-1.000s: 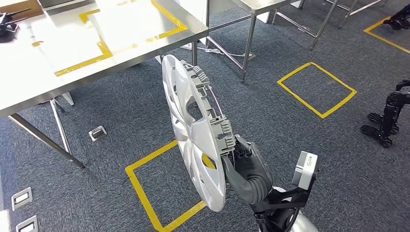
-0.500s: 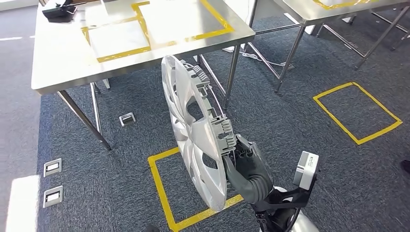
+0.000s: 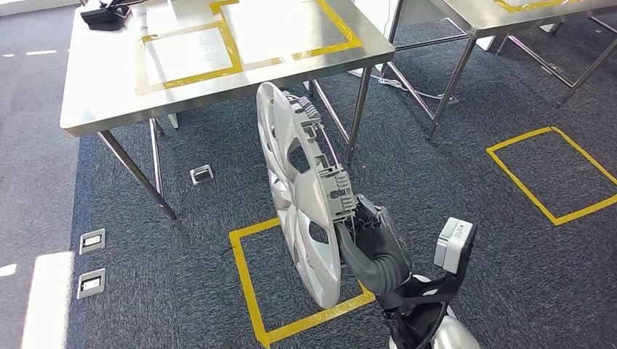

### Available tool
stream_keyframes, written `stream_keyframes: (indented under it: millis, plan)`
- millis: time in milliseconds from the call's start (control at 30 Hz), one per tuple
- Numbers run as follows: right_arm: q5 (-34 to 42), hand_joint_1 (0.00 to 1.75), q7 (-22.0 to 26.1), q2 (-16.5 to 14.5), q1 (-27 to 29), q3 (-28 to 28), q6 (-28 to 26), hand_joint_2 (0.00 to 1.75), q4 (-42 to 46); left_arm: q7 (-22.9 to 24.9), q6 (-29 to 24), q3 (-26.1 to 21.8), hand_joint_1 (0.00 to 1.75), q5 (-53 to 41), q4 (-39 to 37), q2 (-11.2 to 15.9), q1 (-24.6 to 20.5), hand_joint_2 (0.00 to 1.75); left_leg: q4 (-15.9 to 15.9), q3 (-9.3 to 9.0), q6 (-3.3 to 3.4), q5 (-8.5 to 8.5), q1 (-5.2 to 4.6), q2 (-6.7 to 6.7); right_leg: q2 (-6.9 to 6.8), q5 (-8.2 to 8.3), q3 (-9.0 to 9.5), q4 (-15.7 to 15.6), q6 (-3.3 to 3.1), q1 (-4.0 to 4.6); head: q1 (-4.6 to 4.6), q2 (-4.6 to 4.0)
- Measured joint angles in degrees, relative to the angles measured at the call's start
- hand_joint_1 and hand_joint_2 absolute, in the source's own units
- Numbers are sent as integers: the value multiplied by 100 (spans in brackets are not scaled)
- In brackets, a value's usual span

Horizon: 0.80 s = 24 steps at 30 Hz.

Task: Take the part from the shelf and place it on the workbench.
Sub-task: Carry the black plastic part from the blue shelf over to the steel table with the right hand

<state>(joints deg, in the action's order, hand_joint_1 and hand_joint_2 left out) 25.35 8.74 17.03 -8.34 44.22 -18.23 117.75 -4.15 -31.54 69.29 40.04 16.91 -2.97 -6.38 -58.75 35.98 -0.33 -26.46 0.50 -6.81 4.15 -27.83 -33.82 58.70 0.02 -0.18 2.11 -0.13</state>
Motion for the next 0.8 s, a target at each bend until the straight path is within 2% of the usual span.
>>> stream_keyframes:
  millis: [367, 567, 800]
  plan:
    - [-542, 175, -463, 0, -777, -9, -786, 175, -231, 150, 214, 141, 0, -184, 1, 5, -125, 175, -1, 1, -17, -5, -6, 0, -3, -4, 14, -7, 2, -7, 3, 0]
    - [-722, 175, -719, 2, -1280, 23, -873, 175, -375, 174, 341, 182, 0, -190, 1, 39, -203, 175, -2, -2, -16, -5, -11, 2, 0, 0, 16, -10, 8, -13, 3, 0]
    - [-760, 175, -787, 0, -1529, 150, -799, 175, -508, 250, 339, 181, 0, -153, 1, 34, -219, 175, -11, 0, -9, -10, -17, 1, -1, -4, 17, -15, 15, -18, 2, 0]
